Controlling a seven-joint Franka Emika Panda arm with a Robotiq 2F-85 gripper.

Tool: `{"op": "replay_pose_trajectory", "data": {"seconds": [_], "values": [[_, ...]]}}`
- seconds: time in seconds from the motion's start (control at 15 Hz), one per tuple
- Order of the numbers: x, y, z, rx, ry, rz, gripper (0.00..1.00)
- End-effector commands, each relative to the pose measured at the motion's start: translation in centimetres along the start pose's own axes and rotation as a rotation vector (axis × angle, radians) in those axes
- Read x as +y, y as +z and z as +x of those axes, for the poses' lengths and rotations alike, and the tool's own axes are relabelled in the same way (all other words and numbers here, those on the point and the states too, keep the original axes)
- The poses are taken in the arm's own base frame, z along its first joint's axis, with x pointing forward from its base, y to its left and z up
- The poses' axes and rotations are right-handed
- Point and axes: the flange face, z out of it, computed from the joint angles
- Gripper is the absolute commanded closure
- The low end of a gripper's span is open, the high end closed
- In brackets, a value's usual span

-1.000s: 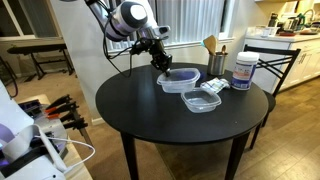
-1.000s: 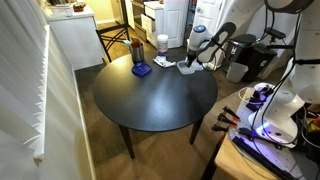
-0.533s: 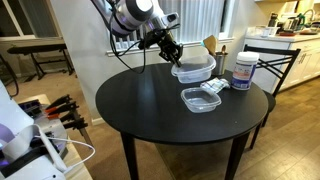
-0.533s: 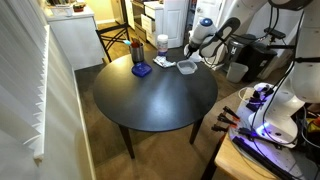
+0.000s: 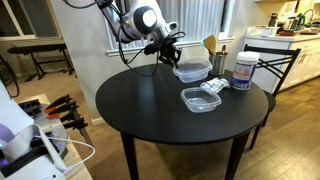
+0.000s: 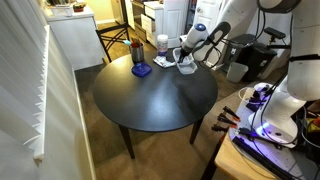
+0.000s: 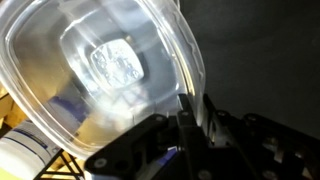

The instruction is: Pick up the plastic bowl on the left and put it inside the plastic bowl on he right

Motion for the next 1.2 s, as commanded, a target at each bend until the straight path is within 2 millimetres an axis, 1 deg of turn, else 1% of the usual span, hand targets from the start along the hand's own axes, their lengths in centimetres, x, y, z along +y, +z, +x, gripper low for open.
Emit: {"op": "replay_pose_trajectory", "data": {"seconds": [0.0,0.07,0.2,0.4,0.53,0.73,0.93,1.13], "values": [[-0.6,2.5,0.9,-0.014,-0.091,0.031,0.96],[-0.3,3.1,0.7,-0.029,-0.094,0.032,0.96],[0.9,4.0,-0.2,-0.057,-0.08,0.026,0.96],[3.1,5.7,-2.8,-0.084,-0.049,0.029,0.96],[4.1,6.7,-4.4,-0.103,-0.037,0.039,0.96],[4.6,8.1,-6.0,-0.128,-0.039,0.05,0.96],[4.3,8.4,-5.9,-0.131,-0.051,0.054,0.96],[3.8,8.1,-5.1,-0.117,-0.059,0.056,0.96]]}}
